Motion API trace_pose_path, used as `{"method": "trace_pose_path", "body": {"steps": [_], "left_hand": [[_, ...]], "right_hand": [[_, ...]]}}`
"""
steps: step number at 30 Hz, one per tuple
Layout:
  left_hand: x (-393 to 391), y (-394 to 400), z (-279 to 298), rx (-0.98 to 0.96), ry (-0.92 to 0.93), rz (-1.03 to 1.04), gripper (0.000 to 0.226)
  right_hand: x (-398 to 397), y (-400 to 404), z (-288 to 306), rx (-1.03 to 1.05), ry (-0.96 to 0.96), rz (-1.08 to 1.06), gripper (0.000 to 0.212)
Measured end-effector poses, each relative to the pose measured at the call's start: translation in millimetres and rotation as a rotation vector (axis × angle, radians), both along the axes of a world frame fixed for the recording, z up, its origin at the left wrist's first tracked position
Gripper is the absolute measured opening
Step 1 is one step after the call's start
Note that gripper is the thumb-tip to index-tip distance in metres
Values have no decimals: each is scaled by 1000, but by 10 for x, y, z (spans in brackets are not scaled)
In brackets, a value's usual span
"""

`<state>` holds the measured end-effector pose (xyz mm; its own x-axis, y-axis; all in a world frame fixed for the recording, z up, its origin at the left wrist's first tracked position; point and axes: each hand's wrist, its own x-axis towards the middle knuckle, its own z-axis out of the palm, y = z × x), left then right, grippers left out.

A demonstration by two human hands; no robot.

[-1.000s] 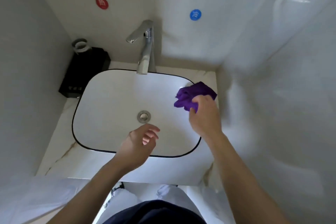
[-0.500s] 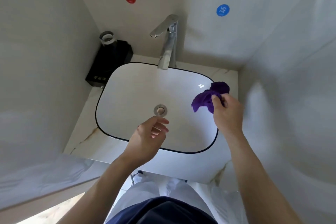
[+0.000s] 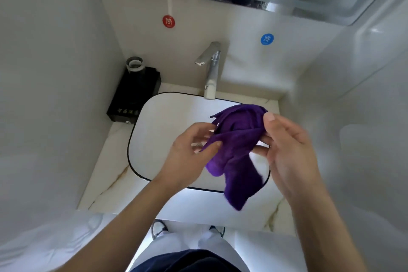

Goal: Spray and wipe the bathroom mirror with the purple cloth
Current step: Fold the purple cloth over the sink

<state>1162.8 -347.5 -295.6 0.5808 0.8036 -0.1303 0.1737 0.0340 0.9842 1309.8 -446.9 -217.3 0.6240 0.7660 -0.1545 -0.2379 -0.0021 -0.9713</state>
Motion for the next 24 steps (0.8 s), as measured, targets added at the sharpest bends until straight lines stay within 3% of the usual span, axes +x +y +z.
{"method": "trace_pose_path", "body": {"steps": [9, 14, 18, 24], "left_hand": [[-569, 397, 159, 46, -64, 82, 21], [-765, 562, 320, 84, -95, 9, 35], [-808, 628, 416, -18, -174, -5, 48], [-672, 655, 588, 73, -104, -9, 29]], "right_hand": [[-432, 119, 53, -14, -113, 7, 32], [-609, 146, 53, -14, -139, -36, 37], [-643, 111, 52, -30, -188, -109, 31], [-595, -25, -56, -113, -281, -273, 18]]}}
